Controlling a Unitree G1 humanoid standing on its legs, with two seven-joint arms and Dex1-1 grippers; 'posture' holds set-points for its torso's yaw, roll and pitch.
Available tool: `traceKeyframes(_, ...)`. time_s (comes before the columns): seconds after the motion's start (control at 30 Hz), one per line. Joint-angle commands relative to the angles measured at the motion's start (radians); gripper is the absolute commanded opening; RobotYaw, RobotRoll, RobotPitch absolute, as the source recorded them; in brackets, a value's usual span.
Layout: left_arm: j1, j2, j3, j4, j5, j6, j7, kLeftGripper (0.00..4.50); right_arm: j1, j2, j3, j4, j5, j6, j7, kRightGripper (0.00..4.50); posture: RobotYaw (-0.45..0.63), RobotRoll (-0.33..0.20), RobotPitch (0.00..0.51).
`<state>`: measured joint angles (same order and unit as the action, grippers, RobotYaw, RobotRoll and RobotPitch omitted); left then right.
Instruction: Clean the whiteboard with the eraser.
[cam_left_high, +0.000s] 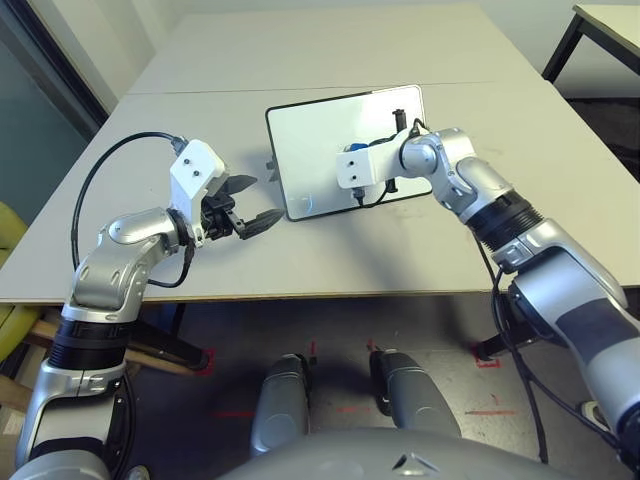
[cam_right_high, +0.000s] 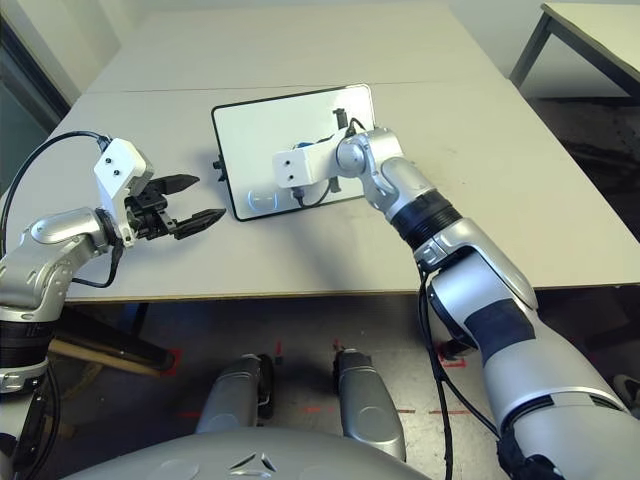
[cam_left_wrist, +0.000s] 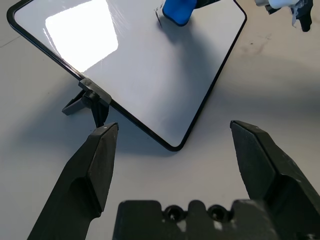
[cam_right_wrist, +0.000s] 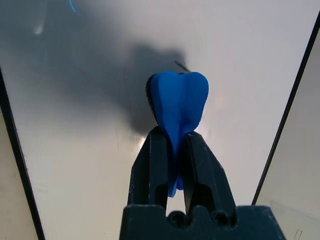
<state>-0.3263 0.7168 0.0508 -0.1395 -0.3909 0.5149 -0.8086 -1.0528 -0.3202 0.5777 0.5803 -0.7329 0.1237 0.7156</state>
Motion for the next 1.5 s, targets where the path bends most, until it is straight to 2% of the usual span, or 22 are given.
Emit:
traceKeyframes(0.03, 0.0, 0.01, 0.009, 0.007, 0.008, 0.012, 0.0, 4.5, -0.01, 0.017, 0.014, 0.011, -0.005, -0.009, -0.003, 0.2, -0.11, 0.0, 0.108)
traceKeyframes(1.03, -0.044, 0.005, 0.02, 0.076, 0.046, -0.04, 0.009, 4.5, -0.135, 0.089, -0.018, 0.303, 0.026, -0.078, -0.205, 0.19, -0.09, 0.0, 0.094)
traceKeyframes(1.5, -0.058, 0.001, 0.032, 0.116, 0.071, -0.08, 0.044, 4.5, -0.244, 0.173, -0.058, 0.487, 0.071, -0.061, -0.356, 0.19, -0.08, 0.0, 0.095)
